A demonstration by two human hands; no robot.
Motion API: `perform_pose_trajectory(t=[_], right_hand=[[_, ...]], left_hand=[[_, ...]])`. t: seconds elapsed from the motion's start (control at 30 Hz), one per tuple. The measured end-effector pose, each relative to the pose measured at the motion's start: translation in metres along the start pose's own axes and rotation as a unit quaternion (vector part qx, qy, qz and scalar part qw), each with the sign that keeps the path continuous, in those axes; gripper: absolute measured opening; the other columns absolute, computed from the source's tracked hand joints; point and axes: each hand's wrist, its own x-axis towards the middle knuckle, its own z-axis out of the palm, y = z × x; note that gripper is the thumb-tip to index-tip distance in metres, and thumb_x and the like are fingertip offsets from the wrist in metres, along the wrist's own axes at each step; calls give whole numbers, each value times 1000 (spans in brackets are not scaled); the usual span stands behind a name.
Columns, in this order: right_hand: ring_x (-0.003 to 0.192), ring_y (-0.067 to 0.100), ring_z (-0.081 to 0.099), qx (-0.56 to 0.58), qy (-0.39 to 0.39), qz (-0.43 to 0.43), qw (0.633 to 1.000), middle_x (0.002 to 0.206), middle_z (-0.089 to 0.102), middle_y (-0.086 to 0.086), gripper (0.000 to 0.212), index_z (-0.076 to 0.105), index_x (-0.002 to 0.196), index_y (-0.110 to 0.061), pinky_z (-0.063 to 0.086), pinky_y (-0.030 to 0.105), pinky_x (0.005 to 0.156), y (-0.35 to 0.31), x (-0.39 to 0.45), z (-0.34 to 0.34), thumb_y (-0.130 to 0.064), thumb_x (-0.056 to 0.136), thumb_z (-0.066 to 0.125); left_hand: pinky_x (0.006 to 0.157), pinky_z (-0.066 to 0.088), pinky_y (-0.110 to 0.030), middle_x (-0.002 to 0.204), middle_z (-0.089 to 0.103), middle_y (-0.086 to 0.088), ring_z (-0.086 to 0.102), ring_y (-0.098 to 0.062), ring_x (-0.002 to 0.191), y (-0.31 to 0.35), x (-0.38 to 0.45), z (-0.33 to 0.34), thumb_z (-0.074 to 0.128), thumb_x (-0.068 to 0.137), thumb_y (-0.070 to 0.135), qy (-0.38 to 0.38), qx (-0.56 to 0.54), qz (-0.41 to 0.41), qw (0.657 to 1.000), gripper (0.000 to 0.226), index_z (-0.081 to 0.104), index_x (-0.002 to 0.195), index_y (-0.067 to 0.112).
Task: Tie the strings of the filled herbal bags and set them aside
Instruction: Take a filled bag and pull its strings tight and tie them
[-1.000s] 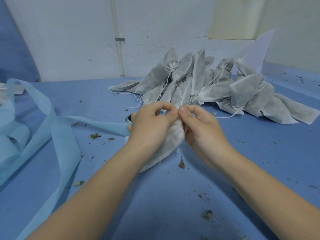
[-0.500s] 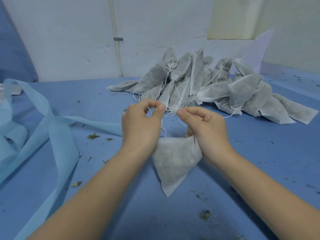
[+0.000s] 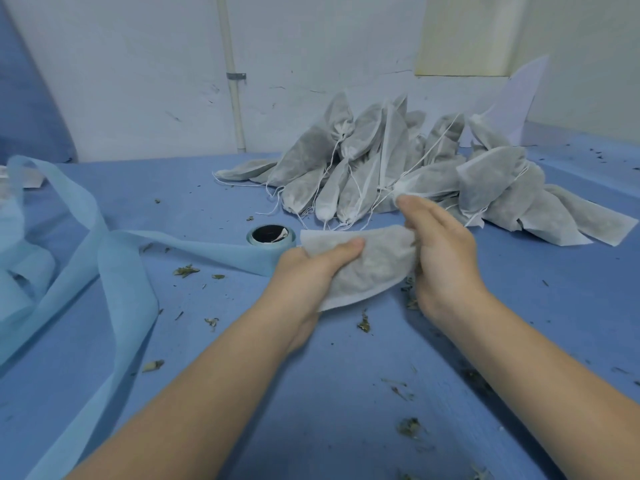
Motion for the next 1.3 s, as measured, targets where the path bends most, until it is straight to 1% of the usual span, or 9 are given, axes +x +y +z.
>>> perform_pose_trajectory(t=[0.2,0.4,0.53,0.73,0.83,1.03,1.1,1.17,1.3], right_hand=[[85,9,59,-109,-162,-59,979,82,66,-9,10,74,70,-27,45,28,83,-7,-6,-4,-23,78,73],[100,1,54,-238,-232,-164,929,89,64,-17,13,69,73,-27,40,17,85,-10,-7,-8,-18,81,73],[99,1,56,-261,-236,-174,920,99,63,-8,9,71,79,-26,43,23,84,-9,-6,-10,-18,82,73],[100,2,57,-301,-230,-201,903,102,65,-7,12,71,89,-26,41,10,84,-8,-5,-7,-16,90,63],[93,-1,60,-236,-221,-143,936,98,67,-10,15,67,95,-25,44,15,86,-6,-4,3,-13,93,59],[89,16,64,-75,-213,69,972,106,65,5,22,61,116,-10,55,28,86,4,9,28,-13,100,46],[83,14,65,-252,-237,20,938,107,65,0,30,58,126,-10,53,22,84,13,13,31,-9,96,53],[83,8,63,-435,-279,-56,854,111,63,-8,44,57,130,-16,47,19,86,22,16,38,-18,88,68],[69,3,50,-467,-322,-105,817,94,54,-18,65,56,132,-20,41,9,66,30,18,58,-31,73,82]], left_hand=[[60,56,-24,77,73,-3,69,-12,63,8,1,-5,69,82,16,38,-43,-9,998,19,69,98,6],[83,55,-32,98,74,-7,71,-19,88,13,2,-9,70,70,48,-14,-32,-1,999,49,70,102,11],[55,50,-18,89,74,-7,70,-15,73,11,1,-9,77,71,22,11,10,55,998,37,72,101,2],[65,55,-22,83,74,-9,71,-19,73,14,6,-16,72,74,4,74,33,89,993,14,72,88,1],[61,54,-24,76,73,-11,69,-22,66,19,10,-18,73,69,2,119,36,94,988,17,72,85,-2],[89,53,-40,82,72,-8,69,-26,87,48,18,-48,73,67,2,230,11,143,963,9,70,74,8],[90,53,-40,87,72,-6,69,-24,89,56,19,-60,72,70,4,259,-1,159,953,10,69,77,9],[89,54,-40,86,72,-4,69,-23,87,61,19,-67,71,71,4,276,-17,166,947,9,68,75,11],[85,55,-38,79,70,-1,69,-23,86,61,22,-70,71,71,6,303,-17,164,939,10,66,70,15]])
